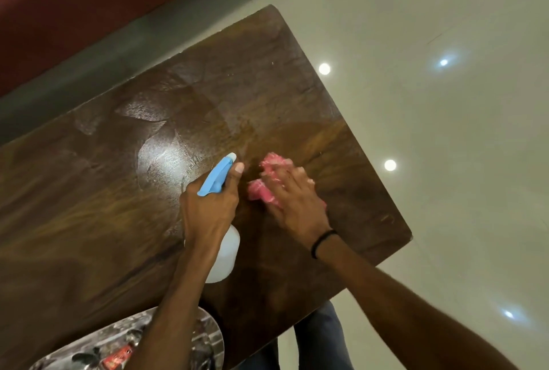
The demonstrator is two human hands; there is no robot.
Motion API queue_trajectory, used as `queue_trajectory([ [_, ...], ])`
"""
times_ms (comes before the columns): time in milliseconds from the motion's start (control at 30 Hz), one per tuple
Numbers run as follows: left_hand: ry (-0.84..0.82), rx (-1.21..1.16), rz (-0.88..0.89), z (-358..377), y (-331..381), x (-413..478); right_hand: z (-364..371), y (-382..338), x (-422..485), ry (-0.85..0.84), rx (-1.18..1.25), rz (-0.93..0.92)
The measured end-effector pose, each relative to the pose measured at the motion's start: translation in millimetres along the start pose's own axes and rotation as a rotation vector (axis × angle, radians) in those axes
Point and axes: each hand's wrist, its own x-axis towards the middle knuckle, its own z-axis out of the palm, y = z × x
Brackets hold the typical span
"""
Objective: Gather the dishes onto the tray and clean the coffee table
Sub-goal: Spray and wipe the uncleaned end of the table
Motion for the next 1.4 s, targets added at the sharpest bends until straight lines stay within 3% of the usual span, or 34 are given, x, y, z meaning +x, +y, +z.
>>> queue_trajectory([
  [133,0.021,0.014,0.028,3,5,5,-27,60,43,0.204,0.077,0.339],
  [200,0.012,0.019,0.031,10,8,7,-32,50,83,0.194,0.102,0.445],
  [367,0.037,-0.022,-0.029,24,26,11,-28,53,53,-0.017,-0.032,-0.082],
  [433,0.041,-0.043,-0.052,28,34,12,-37,84,29,-0.004,-0.026,-0.014],
  [500,0.050,-0.038,-0.066,32,41,16,-48,106,44,0.064,-0.001,0.177],
  [633,0.028,-0.013,-0.133,41,54,24,-56,74,133,0.193,0.078,0.455],
  [667,0.042,-0.020,-0.145,43,56,26,-55,63,144,0.168,0.066,0.395],
  [767,0.068,-0.046,-0.164,45,63,33,-47,58,119,0.010,-0.004,-0.021],
  [833,0.069,-0.067,-0.191,43,69,39,-54,84,96,-0.023,-0.027,-0.122],
  [933,0.093,-0.101,-0.207,40,77,46,-65,108,126,0.112,-0.002,0.131],
  [1000,0.103,-0.115,-0.225,41,78,54,-63,90,172,0.171,0.055,0.356],
  [1033,0.107,-0.120,-0.228,42,79,57,-62,77,188,0.174,0.065,0.386],
  [1200,0.136,-0.153,-0.216,41,88,66,-59,85,154,-0.002,-0.037,-0.077],
  [1300,0.142,-0.179,-0.243,39,92,69,-71,112,153,0.083,-0.017,0.032],
  [1400,0.150,-0.173,-0.237,39,90,72,-76,87,221,0.172,0.076,0.248],
])
